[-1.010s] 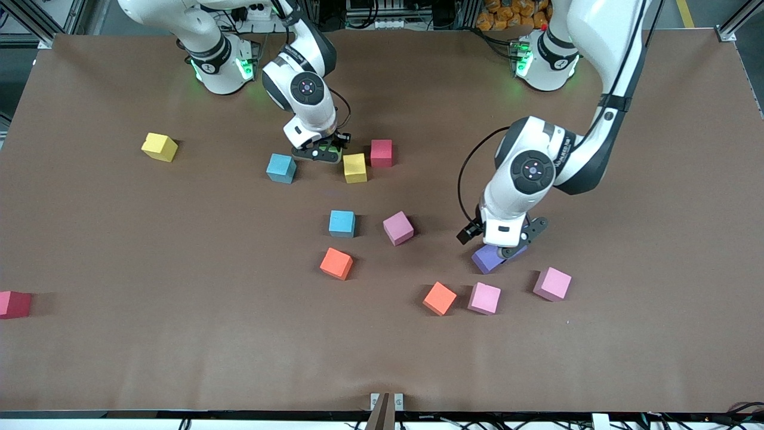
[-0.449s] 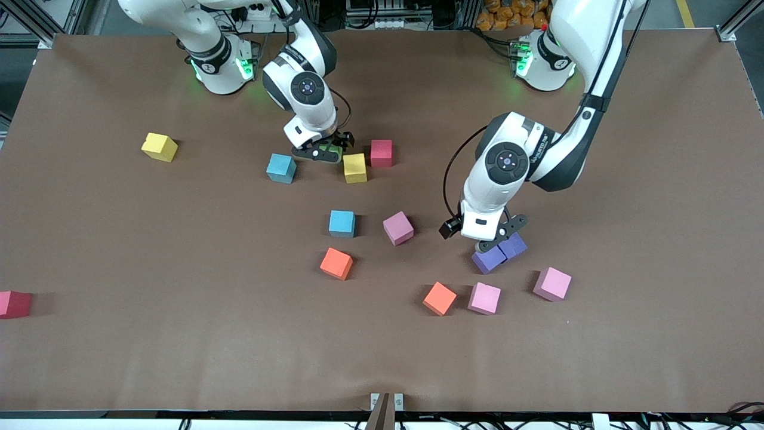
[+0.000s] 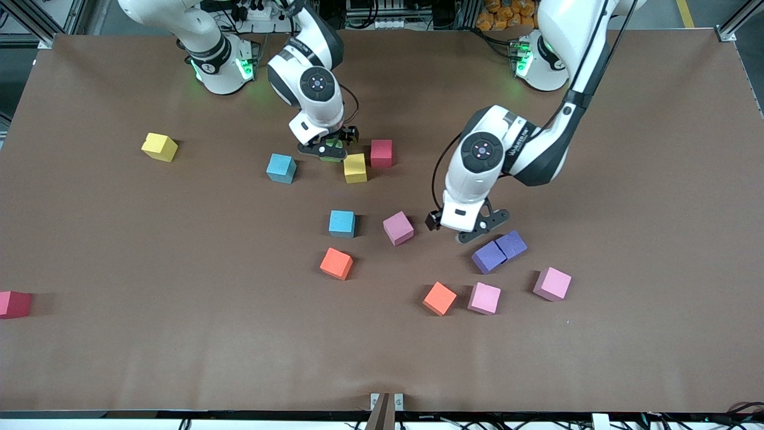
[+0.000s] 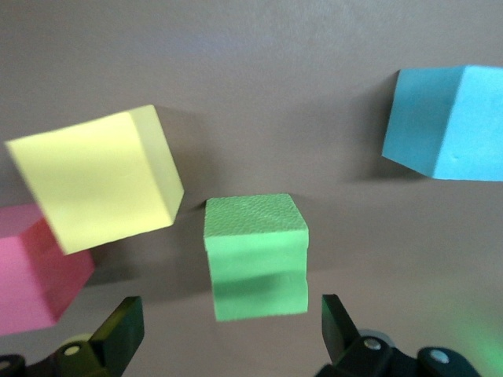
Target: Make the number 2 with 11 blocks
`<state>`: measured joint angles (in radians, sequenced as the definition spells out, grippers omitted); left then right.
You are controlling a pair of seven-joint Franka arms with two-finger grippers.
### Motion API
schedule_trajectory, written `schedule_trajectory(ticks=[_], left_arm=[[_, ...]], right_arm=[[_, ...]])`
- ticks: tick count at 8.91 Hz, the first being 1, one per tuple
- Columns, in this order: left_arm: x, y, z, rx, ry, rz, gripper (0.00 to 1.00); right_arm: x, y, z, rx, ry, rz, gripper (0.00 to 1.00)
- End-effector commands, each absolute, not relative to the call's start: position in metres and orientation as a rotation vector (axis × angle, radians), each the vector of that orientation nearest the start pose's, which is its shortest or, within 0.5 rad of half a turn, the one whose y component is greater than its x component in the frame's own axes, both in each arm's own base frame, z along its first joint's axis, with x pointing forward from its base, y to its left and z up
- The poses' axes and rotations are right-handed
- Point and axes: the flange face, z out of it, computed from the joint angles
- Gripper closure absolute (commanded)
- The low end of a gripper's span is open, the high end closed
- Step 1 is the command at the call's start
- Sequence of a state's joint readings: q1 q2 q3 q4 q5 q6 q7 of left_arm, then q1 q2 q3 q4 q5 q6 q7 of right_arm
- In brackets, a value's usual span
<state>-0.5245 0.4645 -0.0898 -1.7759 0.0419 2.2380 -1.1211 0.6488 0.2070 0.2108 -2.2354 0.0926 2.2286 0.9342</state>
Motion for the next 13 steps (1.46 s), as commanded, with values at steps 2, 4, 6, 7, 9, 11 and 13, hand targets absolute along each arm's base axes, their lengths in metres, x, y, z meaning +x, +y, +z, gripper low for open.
schedule_trajectory(ticks=[2,4,6,7,9,11,13], left_arm=[[0.547,-0.384,0.303,-3.067,-0.759,-0.032,0.0],[0.537,-0.408,0.303,-3.083,-0.728,-0.032,0.0],[0.53,-0.423,0.298,-3.091,-0.695,-0.028,0.0],[0.519,-0.436,0.294,-3.087,-0.684,-0.023,0.0],[0.493,-0.465,0.286,-3.098,-0.599,-0.01,0.0],[0.465,-0.496,0.27,-3.098,-0.505,0.007,0.0],[0.444,-0.526,0.257,-3.105,-0.433,0.012,0.0]], right_arm=[[0.368,0.397,0.326,-3.249,0.139,0.397,0.0],[0.41,0.367,0.347,-3.286,0.015,0.368,0.0],[0.445,0.339,0.369,-3.285,-0.104,0.365,0.0],[0.462,0.325,0.385,-3.279,-0.164,0.364,0.0],[0.497,0.293,0.414,-3.298,-0.371,0.301,0.0],[0.516,0.267,0.424,-3.307,-0.47,0.27,0.0],[0.535,0.243,0.441,-3.283,-0.574,0.239,0.0]])
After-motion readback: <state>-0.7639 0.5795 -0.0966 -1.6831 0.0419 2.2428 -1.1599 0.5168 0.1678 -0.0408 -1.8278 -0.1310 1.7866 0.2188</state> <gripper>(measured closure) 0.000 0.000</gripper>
